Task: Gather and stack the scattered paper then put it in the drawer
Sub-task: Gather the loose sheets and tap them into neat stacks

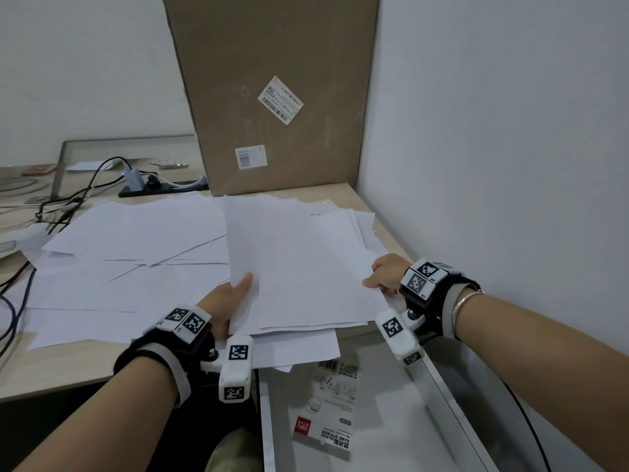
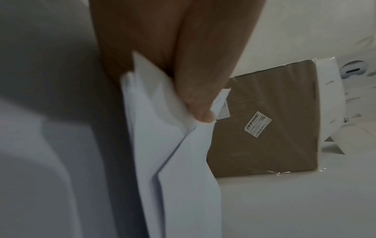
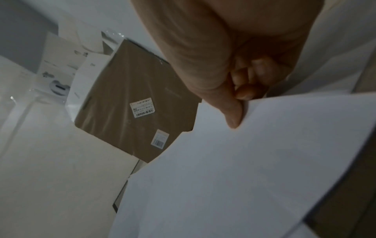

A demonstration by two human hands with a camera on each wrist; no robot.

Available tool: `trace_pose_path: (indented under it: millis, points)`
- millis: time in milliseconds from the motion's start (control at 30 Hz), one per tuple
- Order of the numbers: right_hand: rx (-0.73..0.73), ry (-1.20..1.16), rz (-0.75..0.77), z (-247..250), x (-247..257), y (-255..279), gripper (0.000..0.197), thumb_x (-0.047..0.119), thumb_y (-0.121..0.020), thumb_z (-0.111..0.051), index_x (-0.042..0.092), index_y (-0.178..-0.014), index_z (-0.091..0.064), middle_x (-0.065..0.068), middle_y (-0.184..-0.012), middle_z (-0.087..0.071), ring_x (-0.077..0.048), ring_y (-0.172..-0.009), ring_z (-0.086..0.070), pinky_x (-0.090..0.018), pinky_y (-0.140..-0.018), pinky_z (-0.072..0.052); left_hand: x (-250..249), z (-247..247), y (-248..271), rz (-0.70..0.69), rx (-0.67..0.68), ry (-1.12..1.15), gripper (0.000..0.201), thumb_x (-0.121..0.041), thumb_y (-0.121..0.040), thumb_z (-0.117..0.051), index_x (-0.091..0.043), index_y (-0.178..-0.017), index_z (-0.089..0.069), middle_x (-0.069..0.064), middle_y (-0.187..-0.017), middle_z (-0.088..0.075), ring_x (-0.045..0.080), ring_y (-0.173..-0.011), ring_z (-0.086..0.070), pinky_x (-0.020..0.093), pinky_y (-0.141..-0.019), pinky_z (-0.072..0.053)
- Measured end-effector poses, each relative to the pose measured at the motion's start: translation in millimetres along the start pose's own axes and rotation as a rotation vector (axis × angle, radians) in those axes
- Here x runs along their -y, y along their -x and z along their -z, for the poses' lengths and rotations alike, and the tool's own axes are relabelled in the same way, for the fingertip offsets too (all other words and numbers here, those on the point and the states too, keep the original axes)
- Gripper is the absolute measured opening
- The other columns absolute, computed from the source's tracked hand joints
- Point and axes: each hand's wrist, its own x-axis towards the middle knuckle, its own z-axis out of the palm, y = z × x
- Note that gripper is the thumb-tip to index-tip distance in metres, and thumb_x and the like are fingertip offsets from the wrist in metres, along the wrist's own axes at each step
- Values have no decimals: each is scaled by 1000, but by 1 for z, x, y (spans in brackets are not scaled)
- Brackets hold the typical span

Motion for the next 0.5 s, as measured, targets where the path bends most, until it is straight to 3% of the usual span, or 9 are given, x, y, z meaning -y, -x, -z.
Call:
trace_pose_path:
  millis: [33,100,167,233,300,333,400,467,500]
  points:
    - [-10,-1,13,-2,0,-1,30,17,-87,-66,18,-66,-44,0,-67,-48,-12,-56,-44,-21,-50,-37,0,3,-4,21,7,-40,96,-87,-60,-49,-9,-116,-59,9,-109,-66,29,-99,-64,39,-96,-47]
    - [-20,-24,35,-5,1,2,32,14,-88,-64,14,-65,-42,-1,-65,-47,-13,-55,-42,-22,-50,-34,7,10,-16,11,30,-94,103,-93,-56,-44,-13,-118,-60,7,-115,-67,30,-108,-63,47,-103,-44]
    - [-14,-86,67,-8,2,2,27,12,-87,-64,12,-68,-45,-3,-64,-50,-15,-55,-45,-22,-50,-35,0,8,-4,29,101,-72,100,-85,-47,-66,-15,-119,-61,7,-113,-70,30,-106,-65,47,-100,-47]
    - [3,-170,103,-10,1,2,20,11,-87,-65,11,-73,-50,-5,-63,-53,-17,-56,-47,-24,-50,-36,-9,3,14,34,172,2,82,-51,-57,-85,-10,-123,-59,11,-111,-71,30,-103,-67,44,-92,-52]
    - [21,-238,114,-11,-2,0,17,14,-86,-67,10,-76,-54,-6,-63,-57,-21,-57,-49,-25,-49,-38,-9,2,16,47,211,58,44,-17,-83,-70,0,-121,-57,14,-101,-73,28,-89,-70,36,-76,-56]
    - [20,-266,108,-11,-4,-2,16,16,-86,-69,11,-76,-56,-6,-65,-60,-22,-59,-51,-26,-49,-39,-10,2,16,57,188,74,29,-9,-90,-61,1,-117,-58,12,-91,-73,25,-78,-71,31,-65,-56]
    - [-54,-313,85,-7,-9,-5,12,23,-84,-71,14,-84,-62,-4,-74,-64,-20,-64,-55,-25,-53,-42,-10,2,17,55,143,105,18,-5,-94,-54,-1,-111,-59,9,-81,-73,22,-66,-70,28,-53,-54]
    - [-171,-325,57,3,-13,-8,28,25,-85,-70,10,-107,-64,-5,-92,-65,-19,-78,-59,-26,-67,-47,-10,2,20,55,133,150,17,-3,-95,-52,0,-110,-58,12,-79,-72,22,-61,-70,28,-49,-55]
    - [-219,-311,32,9,-15,-9,40,25,-86,-69,7,-121,-60,-8,-106,-64,-22,-93,-61,-29,-78,-46,-9,2,21,53,127,166,16,-2,-95,-51,0,-110,-58,11,-75,-73,22,-58,-70,28,-46,-55]
